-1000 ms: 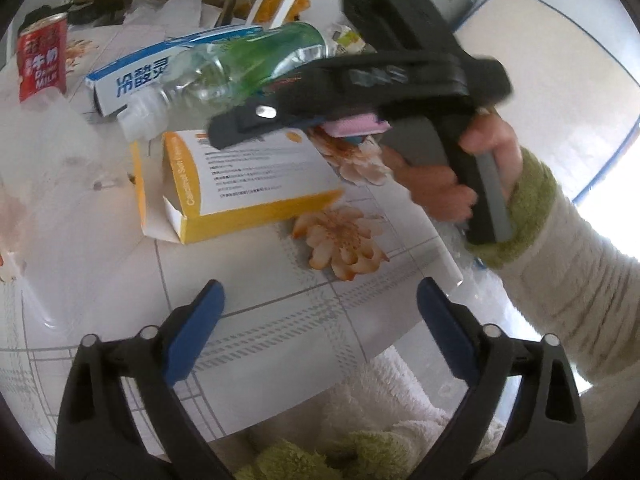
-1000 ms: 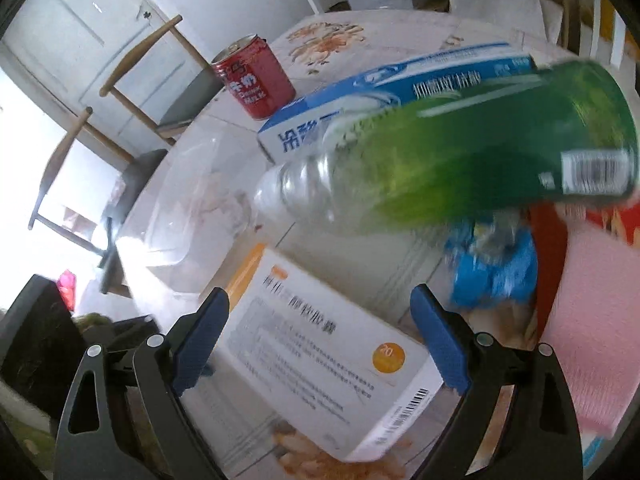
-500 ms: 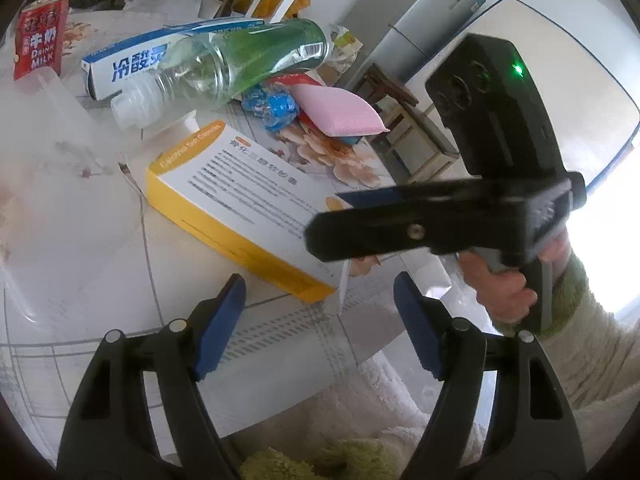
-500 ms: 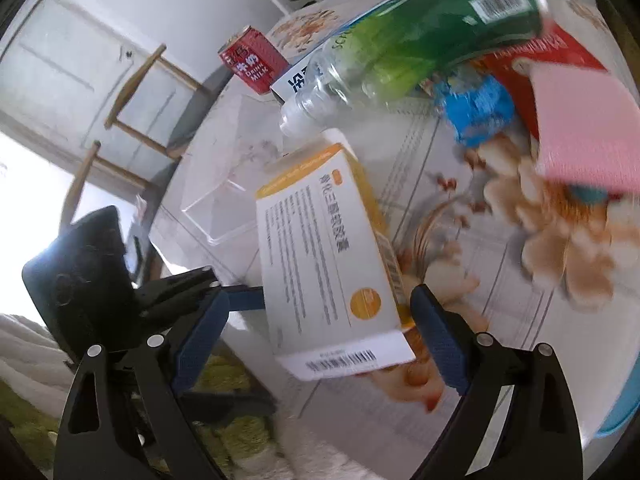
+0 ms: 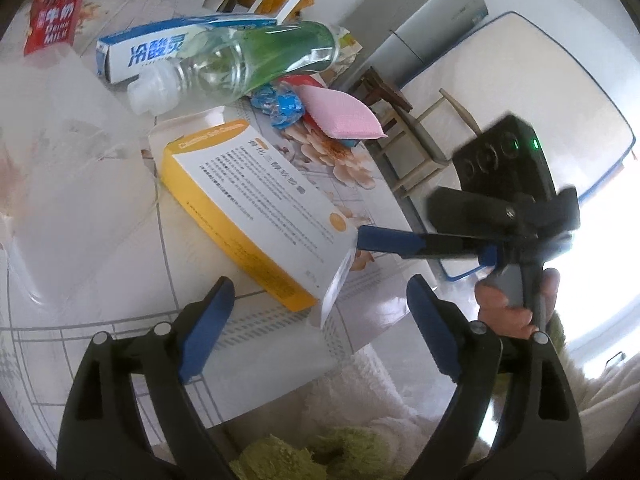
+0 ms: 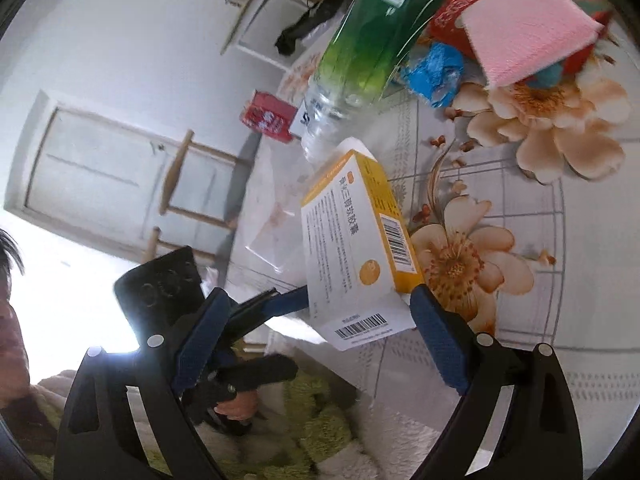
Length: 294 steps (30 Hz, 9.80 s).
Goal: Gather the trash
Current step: 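Grasp the orange-and-white medicine box with the right gripper and lift it, then close the left gripper on the medicine box while the right gripper releases it, then hold the box in the left gripper while the right gripper grasps the blue snack wrapper, then lift the blue wrapper with the right gripper while the left gripper holds the box, then carry the box and wrapper over the blue wastebasket and open both grippers, then move both empty grippers back toward the table, then grasp the pink sponge with the right gripper while the left gripper grasps the clear container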
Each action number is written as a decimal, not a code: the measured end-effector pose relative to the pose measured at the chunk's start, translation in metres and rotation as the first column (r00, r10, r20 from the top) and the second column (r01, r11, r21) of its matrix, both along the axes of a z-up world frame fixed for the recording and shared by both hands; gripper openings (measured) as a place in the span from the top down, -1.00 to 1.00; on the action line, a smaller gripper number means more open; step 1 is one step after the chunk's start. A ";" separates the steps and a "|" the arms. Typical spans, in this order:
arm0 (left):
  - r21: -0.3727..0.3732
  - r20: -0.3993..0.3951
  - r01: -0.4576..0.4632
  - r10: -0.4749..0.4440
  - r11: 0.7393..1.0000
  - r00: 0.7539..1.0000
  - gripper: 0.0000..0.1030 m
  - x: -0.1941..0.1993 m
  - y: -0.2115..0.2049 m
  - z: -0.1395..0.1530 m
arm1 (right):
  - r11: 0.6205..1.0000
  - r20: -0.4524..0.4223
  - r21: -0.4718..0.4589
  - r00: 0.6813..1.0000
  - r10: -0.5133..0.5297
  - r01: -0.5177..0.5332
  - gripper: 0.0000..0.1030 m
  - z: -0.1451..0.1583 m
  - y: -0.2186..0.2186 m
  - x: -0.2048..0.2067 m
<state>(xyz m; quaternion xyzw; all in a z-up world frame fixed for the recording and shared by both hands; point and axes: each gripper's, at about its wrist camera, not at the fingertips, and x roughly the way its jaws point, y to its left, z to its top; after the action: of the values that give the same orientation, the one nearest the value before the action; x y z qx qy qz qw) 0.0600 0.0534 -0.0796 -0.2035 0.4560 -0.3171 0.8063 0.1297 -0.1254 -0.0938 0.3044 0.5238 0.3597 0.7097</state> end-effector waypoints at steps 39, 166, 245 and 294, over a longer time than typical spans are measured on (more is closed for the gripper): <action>0.475 0.102 -0.386 0.386 0.791 0.917 -0.74 0.035 -0.087 0.005 | 0.950 0.171 0.073 0.935 -0.312 0.303 -0.74 0.024 -0.097 -0.051; 0.455 0.108 -0.176 0.142 0.873 0.984 -0.45 0.017 -0.040 0.011 | 0.782 0.225 -0.586 0.970 -0.096 0.214 0.33 0.011 0.010 0.009; 0.256 0.020 0.428 -0.447 0.867 0.894 -0.52 0.110 -0.371 0.052 | 0.350 -0.142 -0.239 0.324 -0.935 0.906 -0.21 -0.122 -0.378 -0.128; 0.334 0.491 -0.317 0.123 0.888 0.862 -0.72 -0.012 0.016 0.065 | 0.528 0.353 -0.773 0.930 -0.105 0.353 -0.52 0.034 0.003 0.122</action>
<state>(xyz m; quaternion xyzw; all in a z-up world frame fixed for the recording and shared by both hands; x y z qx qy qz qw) 0.0480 0.0692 -0.0142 -0.0042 0.2820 -0.1584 0.9462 0.2521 -0.1219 -0.0596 -0.0470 0.4863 0.0121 0.8724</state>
